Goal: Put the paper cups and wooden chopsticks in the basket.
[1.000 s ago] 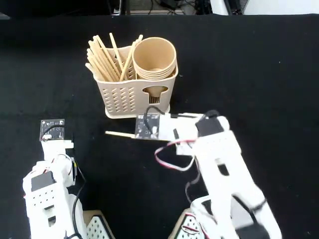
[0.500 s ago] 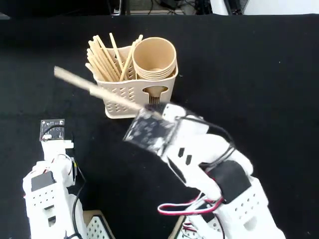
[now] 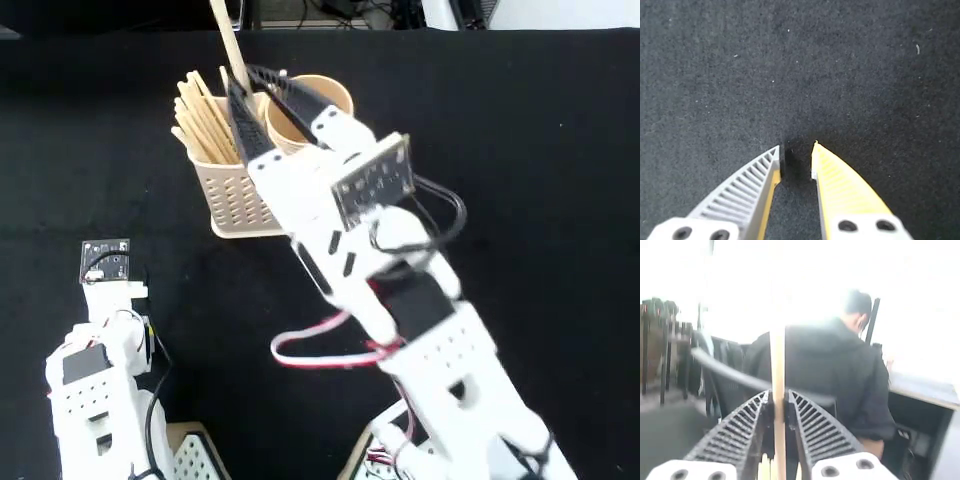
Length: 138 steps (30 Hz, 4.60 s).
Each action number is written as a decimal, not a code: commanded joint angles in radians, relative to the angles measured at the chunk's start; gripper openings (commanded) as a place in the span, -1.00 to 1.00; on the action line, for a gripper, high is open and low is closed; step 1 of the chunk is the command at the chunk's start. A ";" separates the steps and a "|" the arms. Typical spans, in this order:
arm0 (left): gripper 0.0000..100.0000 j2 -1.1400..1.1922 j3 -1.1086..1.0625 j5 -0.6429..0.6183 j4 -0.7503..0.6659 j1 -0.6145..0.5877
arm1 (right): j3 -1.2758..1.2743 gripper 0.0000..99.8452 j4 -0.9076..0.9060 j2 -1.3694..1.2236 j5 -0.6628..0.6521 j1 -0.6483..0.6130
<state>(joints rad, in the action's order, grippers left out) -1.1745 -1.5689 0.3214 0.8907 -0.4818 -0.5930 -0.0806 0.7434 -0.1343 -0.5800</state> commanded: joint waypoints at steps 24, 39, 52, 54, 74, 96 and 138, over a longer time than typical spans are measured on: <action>-0.75 0.002 -0.001 0.005 -0.021 -0.010 | 0.124 -0.66 -0.015 -0.575 0.041 0.038; -0.75 0.002 -0.001 0.005 -0.021 -0.010 | 0.153 -0.75 -0.362 -0.035 0.037 0.015; -0.94 0.002 0.005 0.002 -0.015 -0.010 | -0.193 -0.97 -0.778 0.499 0.037 0.296; -0.95 0.002 0.013 0.003 -0.014 -0.010 | -0.308 -0.96 -0.776 0.585 0.023 0.342; -0.94 -0.430 0.197 -0.187 0.222 0.116 | -1.021 -0.96 -0.776 1.130 0.018 0.494; -0.94 -0.647 -0.111 -0.193 0.330 0.367 | -1.092 -0.97 -1.178 1.132 0.018 0.502; -0.94 -0.652 -0.128 -0.422 0.385 0.311 | -1.092 -0.97 -1.211 1.133 0.207 0.605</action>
<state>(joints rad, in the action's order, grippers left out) -1.8144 -1.6809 -0.1051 1.2574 -0.1811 -1.6870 -1.2850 1.8052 0.0806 0.0199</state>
